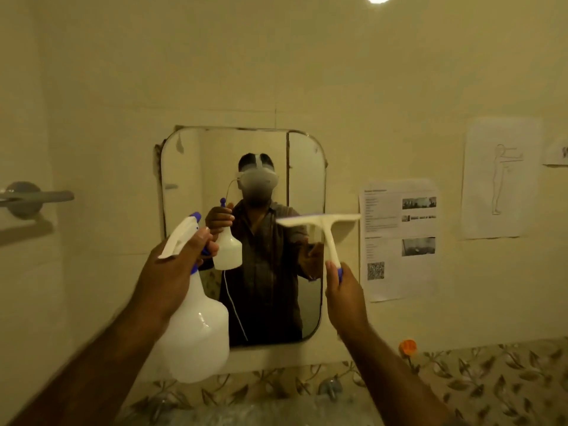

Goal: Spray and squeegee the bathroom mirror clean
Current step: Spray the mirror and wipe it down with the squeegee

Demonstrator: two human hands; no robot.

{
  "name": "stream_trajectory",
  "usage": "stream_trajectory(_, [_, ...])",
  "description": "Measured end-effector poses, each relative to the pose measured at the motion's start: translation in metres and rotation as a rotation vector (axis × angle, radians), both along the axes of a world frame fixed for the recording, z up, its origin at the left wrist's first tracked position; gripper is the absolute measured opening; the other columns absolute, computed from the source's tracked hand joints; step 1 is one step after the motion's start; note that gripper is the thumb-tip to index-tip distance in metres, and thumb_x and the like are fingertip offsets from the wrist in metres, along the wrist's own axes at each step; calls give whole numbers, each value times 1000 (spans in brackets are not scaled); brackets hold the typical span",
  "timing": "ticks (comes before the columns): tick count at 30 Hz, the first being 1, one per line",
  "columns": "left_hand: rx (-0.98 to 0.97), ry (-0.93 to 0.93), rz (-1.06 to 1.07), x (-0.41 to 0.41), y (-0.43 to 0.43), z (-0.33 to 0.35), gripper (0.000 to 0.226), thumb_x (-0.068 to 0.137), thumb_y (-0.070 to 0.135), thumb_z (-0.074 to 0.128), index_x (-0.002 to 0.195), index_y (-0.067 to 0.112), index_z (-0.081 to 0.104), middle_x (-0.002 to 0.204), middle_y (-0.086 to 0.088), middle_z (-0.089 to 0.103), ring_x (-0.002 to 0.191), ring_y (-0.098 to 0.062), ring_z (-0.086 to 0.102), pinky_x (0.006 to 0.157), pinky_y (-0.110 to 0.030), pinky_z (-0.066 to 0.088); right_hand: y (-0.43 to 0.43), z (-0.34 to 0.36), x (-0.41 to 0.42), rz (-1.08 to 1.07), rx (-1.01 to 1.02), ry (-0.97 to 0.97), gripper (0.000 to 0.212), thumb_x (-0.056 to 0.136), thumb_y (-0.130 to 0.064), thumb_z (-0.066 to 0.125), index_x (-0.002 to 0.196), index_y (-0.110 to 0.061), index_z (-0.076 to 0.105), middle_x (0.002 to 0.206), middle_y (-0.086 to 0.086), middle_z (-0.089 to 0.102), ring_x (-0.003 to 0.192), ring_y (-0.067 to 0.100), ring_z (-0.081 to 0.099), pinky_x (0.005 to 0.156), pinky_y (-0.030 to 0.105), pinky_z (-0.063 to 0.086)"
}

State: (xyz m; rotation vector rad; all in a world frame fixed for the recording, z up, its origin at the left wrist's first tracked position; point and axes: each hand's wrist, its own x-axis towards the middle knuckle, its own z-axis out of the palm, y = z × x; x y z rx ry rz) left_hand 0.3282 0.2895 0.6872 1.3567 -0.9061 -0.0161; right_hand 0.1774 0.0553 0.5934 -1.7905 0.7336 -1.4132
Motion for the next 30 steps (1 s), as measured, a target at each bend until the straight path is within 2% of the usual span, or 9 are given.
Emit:
stream_trajectory(3, [6,44,39,4,7,-11,62,75,63,52,111,15,67,100,-8,74,100,-24,67,94,-41,48,16,-79,-8,-24,143,140,39,89,-65,41,92,-31,60,70,1,66,56,5,64,52,26,57])
stream_trajectory(5, [3,39,63,5,10,-15,47,85,55,53,106,17,68,99,-8,74,100,-26,67,98,-46,48,28,-133,-11,-66,257,350,34,98,-52,47,110,-26,64,85,4,73,77,16,70,75,42,59])
stream_trajectory(7, [-2,40,74,6,12,-19,32,91,48,52,97,21,68,97,-7,74,99,-26,68,99,-50,47,42,-174,-15,-88,404,498,45,100,-44,49,136,-19,58,114,13,73,108,31,67,94,35,50])
stream_trajectory(9, [5,44,85,5,14,-23,28,92,48,51,90,25,68,95,-5,74,98,-25,68,99,-51,46,57,-188,-18,-91,513,493,52,101,-41,51,148,-21,48,130,17,67,121,33,62,98,29,44])
stream_trajectory(11, [10,52,97,4,18,-25,28,90,50,52,86,27,68,93,-3,75,96,-24,68,98,-52,47,68,-167,-16,-107,474,445,49,99,-48,48,138,-20,57,121,14,71,113,32,66,93,31,47])
stream_trajectory(15, [-9,47,94,11,25,-20,40,82,61,51,88,25,68,94,-5,74,96,-28,67,98,-53,46,88,-58,3,184,280,77,41,92,-61,39,96,-27,62,69,-1,62,57,10,59,55,30,51])
stream_trajectory(18, [-43,14,94,18,30,-11,54,70,69,49,89,22,68,90,-5,73,93,-27,68,96,-46,48,80,46,29,476,162,-106,30,101,-45,44,107,-20,60,69,-3,58,51,5,52,45,19,44])
stream_trajectory(23, [-68,-22,111,35,43,-4,48,71,70,48,86,29,69,91,-2,73,95,-23,67,96,-49,47,75,160,72,503,-95,-156,39,106,-39,39,120,-4,52,81,12,56,47,10,44,39,21,41])
stream_trajectory(30, [-81,-43,131,63,63,-11,44,79,64,49,88,26,70,93,-3,74,99,-23,67,101,-52,46,61,103,95,485,-31,-168,39,105,-39,40,130,-11,52,83,9,58,54,7,53,46,22,44])
